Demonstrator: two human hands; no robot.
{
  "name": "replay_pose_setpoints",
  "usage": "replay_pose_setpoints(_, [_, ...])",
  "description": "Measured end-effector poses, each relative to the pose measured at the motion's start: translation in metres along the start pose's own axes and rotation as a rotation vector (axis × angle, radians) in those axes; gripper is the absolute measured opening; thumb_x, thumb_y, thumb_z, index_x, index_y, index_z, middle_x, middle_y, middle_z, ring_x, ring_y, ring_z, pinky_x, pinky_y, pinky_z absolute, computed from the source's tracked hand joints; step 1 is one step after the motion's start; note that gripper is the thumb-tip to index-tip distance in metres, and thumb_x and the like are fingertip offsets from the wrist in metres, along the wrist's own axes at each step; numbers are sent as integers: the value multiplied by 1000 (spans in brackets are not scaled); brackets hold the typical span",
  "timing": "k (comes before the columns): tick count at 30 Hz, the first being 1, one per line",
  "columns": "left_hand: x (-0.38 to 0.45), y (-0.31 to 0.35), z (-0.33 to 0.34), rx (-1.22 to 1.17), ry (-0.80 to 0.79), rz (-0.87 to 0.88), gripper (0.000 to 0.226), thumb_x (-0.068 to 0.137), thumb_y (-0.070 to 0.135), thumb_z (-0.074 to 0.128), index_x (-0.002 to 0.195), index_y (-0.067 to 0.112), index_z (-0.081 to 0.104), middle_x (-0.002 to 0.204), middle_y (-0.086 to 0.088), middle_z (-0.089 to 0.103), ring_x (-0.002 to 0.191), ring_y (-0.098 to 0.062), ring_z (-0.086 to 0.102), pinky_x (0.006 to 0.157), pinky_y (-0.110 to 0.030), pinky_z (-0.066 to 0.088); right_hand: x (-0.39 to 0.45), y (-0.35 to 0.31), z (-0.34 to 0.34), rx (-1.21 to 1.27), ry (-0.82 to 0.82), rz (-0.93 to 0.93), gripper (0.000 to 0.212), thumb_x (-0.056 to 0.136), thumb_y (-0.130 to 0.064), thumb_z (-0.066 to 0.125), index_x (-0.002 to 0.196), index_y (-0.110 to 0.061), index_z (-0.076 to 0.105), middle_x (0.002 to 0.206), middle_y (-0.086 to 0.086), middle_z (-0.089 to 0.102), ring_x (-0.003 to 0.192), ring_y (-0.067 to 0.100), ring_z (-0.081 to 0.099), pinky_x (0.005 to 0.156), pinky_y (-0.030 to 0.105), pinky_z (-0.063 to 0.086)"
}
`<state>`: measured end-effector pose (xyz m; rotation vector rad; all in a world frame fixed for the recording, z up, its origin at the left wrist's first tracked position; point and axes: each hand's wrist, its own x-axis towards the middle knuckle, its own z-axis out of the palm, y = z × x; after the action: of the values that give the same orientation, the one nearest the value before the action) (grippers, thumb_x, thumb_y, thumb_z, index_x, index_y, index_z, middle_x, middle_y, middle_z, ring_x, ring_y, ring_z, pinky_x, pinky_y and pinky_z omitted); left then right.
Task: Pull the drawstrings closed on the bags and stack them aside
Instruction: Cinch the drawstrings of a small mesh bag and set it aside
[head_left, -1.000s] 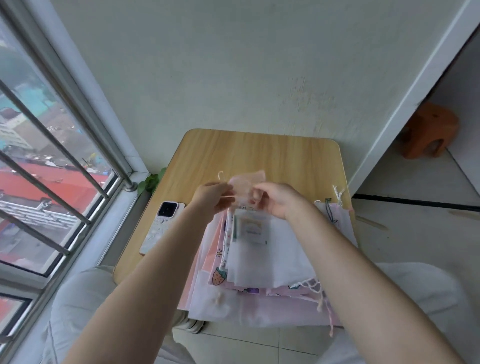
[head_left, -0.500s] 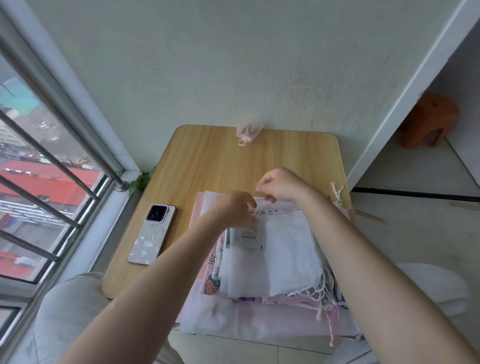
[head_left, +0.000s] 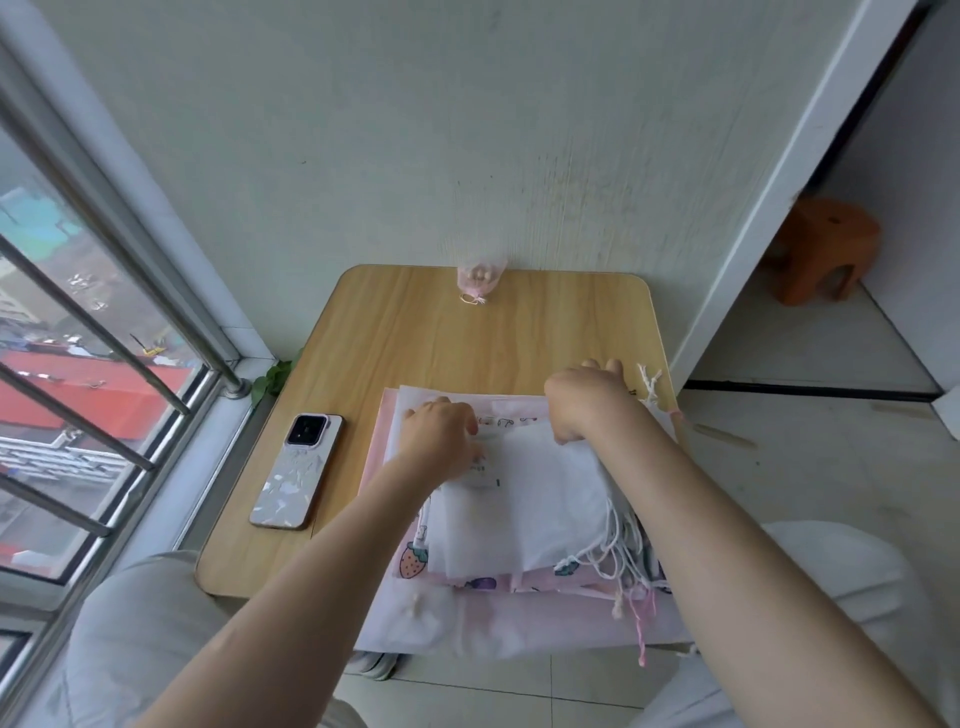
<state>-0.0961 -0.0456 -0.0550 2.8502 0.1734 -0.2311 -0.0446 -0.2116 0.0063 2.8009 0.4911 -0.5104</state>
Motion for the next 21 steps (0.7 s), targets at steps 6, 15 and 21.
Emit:
replay_pose_setpoints(6, [-14,-17,-19,2,-54,-25,23,87,34,65,110,28,64,109,6,55,97,-17,56,75,-27,39,-4,-7,2,-37,11,3,38,82,-24,69,118,-21,58,127,1,48,124,23,37,98,38,28])
replay_pose_setpoints(15, [-30,-41,-24,-90,-120,-38,27,86,31,67,111,23,64,111,0,63,101,-20,58,84,-34,52,-3,-28,13,241,307,-164,19,90,-7,51,94,-23,60,106,-1,56,110,24,48,90,36,31])
replay_pose_setpoints(21, [-37,-35,-47,-569,54,84,24,86,37,71,107,26,71,99,8,69,88,-9,62,78,-22,46,-6,-50,-6,586,493,-449,3,88,-18,68,86,-18,66,94,-1,57,96,19,49,82,33,42])
